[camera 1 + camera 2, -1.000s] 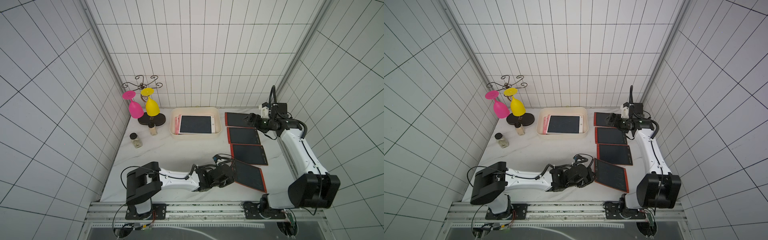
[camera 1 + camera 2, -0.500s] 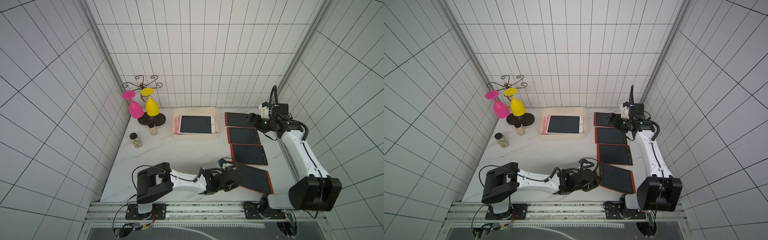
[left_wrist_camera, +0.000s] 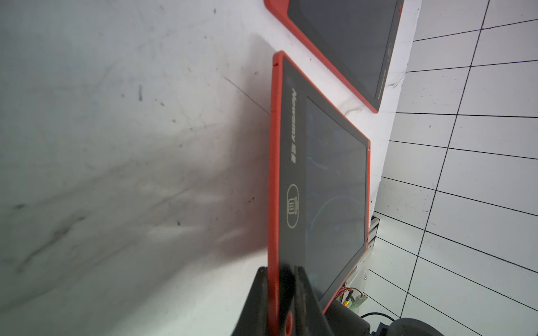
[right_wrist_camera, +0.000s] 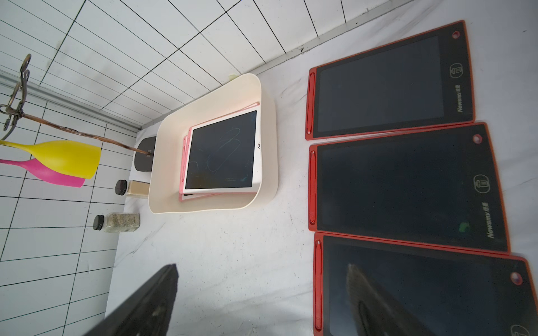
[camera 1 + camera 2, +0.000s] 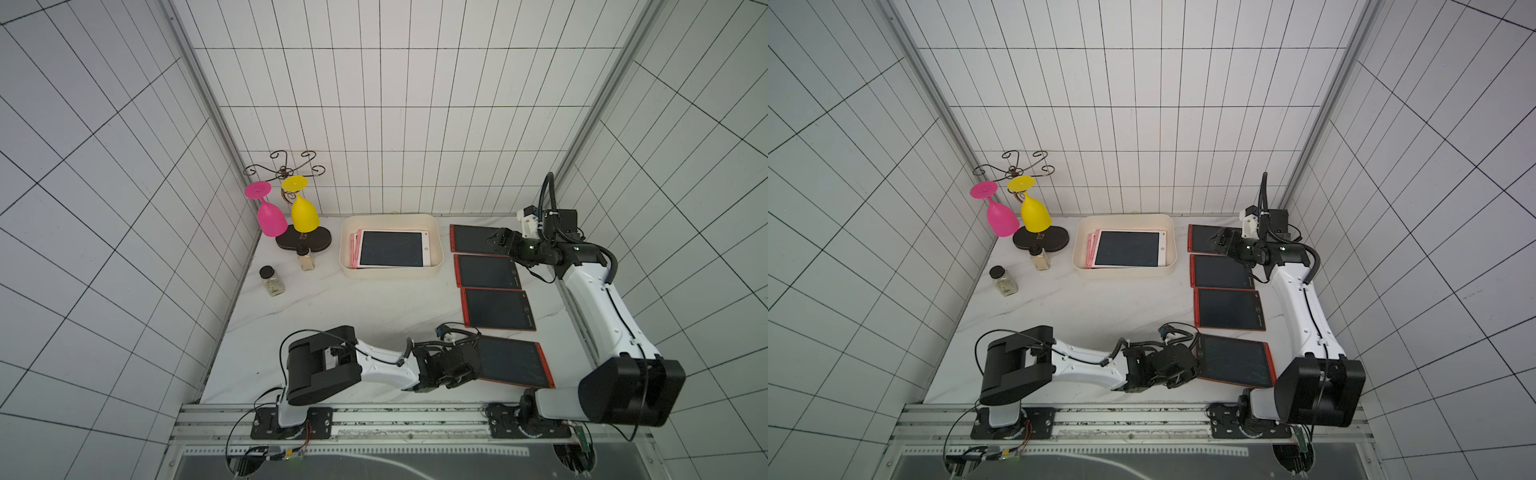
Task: Take out the writing tablet from the storage box
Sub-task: Place the writing tablet at the center of the board.
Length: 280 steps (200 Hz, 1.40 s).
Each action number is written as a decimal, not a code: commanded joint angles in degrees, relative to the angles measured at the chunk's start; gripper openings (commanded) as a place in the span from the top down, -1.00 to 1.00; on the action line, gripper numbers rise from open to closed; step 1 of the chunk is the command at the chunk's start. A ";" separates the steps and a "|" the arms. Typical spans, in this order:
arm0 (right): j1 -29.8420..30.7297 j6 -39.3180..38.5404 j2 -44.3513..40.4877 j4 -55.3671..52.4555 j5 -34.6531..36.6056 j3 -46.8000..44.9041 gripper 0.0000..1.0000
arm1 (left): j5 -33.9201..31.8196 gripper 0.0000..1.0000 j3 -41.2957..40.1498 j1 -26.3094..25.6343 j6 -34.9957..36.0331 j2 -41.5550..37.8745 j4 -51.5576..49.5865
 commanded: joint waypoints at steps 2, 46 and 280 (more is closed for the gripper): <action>-0.49 -0.22 -1.44 0.72 -1.41 -2.47 -0.84 | -0.74 0.70 0.60 -0.58 -0.93 1.24 -2.18; -0.47 -0.22 -1.66 1.02 -1.62 -2.90 -0.84 | -0.38 0.64 1.36 -0.58 -0.93 2.17 -2.19; -0.54 -3.26 -2.16 0.42 4.24 -3.72 -0.85 | -11.88 -0.71 3.72 3.56 17.46 -13.04 -13.34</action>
